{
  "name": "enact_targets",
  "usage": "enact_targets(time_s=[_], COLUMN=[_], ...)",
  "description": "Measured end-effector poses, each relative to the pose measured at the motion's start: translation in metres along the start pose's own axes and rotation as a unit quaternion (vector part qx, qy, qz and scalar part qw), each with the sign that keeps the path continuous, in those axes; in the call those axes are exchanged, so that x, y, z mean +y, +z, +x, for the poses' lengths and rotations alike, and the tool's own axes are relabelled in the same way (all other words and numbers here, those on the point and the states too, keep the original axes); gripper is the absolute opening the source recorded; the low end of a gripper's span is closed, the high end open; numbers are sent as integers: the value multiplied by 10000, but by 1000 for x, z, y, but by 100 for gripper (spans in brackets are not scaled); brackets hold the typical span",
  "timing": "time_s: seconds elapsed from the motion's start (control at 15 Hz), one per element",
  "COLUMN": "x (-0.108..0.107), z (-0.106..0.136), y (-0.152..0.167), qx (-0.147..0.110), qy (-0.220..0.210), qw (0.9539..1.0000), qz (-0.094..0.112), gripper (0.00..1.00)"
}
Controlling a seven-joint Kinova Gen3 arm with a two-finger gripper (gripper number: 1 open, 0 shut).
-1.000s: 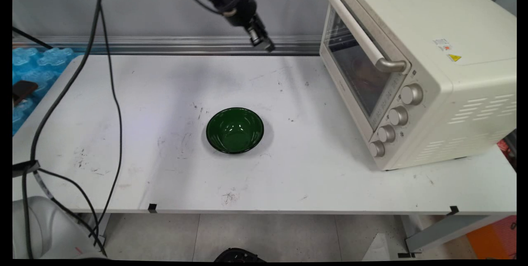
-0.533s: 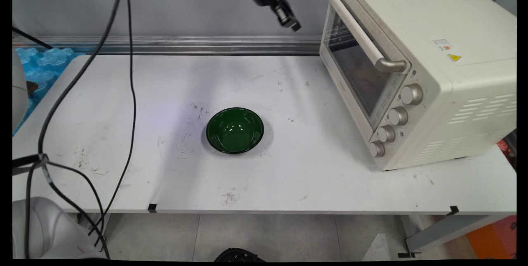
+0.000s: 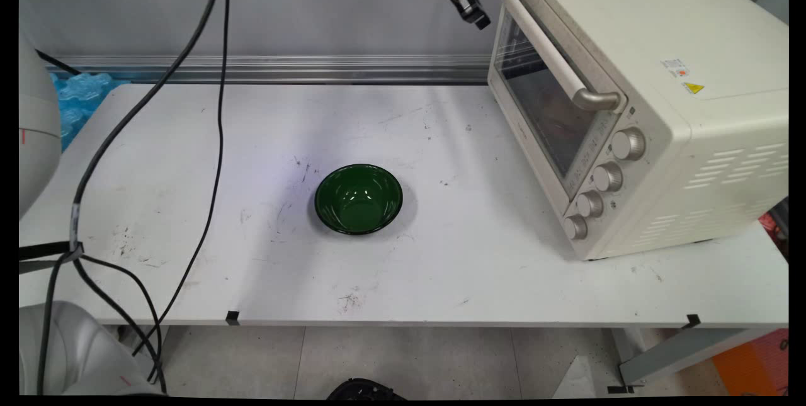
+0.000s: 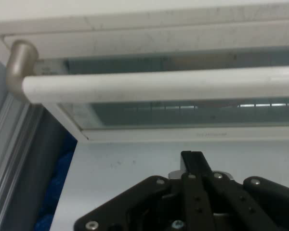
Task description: Open the oven
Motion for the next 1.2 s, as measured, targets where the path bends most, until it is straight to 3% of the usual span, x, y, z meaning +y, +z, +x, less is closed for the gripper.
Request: enact_targets(time_s=[0.73,1.2], x=[11,21], z=[46,62], y=[-1,-6], qx=[54,64], qy=[-60,-103], qw=[10000,9999], qz=[-53,-115], gripper=[0,0])
